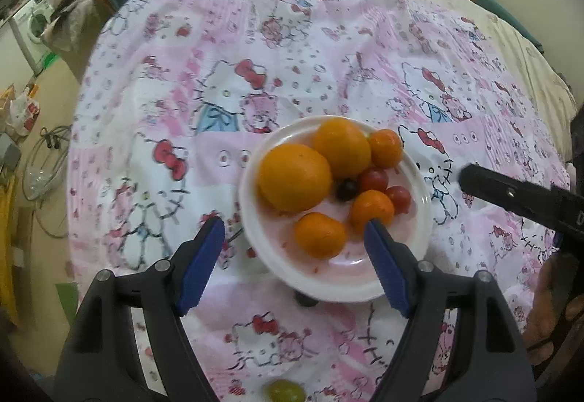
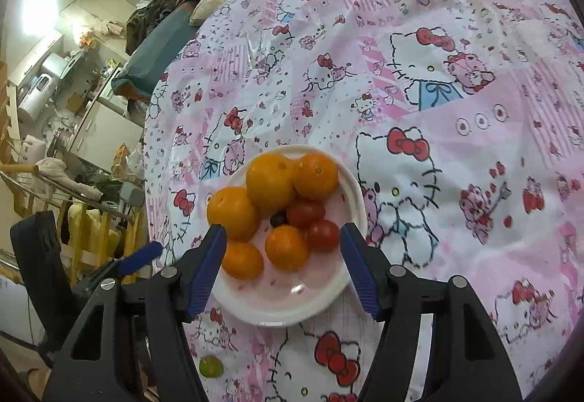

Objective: Organize fruits
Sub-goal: 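Lift both open tools away from the plate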

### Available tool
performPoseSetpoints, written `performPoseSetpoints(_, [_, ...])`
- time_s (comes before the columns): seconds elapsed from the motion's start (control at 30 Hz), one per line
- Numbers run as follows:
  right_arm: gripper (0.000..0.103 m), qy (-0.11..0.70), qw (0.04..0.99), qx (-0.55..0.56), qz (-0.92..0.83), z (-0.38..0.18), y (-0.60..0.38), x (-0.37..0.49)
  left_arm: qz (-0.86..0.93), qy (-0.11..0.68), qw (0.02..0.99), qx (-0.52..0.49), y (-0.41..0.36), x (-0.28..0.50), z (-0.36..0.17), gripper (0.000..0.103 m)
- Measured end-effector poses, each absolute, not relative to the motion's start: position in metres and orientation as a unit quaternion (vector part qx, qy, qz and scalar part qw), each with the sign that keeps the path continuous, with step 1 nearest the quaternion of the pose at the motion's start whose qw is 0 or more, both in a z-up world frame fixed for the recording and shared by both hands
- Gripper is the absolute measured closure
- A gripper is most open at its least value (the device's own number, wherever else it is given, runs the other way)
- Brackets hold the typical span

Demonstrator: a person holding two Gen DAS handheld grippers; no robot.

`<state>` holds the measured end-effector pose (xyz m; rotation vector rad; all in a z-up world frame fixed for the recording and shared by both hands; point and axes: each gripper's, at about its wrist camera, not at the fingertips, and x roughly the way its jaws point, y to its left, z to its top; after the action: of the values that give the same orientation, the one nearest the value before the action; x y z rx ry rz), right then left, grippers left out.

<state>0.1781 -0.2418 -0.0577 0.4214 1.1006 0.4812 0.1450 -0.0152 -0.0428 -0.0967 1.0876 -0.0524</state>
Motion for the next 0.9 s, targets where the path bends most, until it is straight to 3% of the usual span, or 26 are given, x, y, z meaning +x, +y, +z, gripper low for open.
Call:
performPoseSetpoints(0.3, [0.035,0.514,0.801,0.194,0.239,-0.048,-0.238,0.147,-0.007,0.515,0.856,-0.051,0.013,0.111,-0.029,0.027])
performPoseSetpoints(0.73, [0.035,0.603,0.714,0.24,0.262,-0.106,-0.195,0.115,0.036,0.522,0.847,-0.095,0.047,0.087,-0.031,0.027])
performPoseSetpoints(0.9, [0.039,0.607,0.728,0.201,0.246,-0.123,-0.157,0.11,0.044,0.525,0.839,-0.136,0.061,0.087,-0.034,0.027])
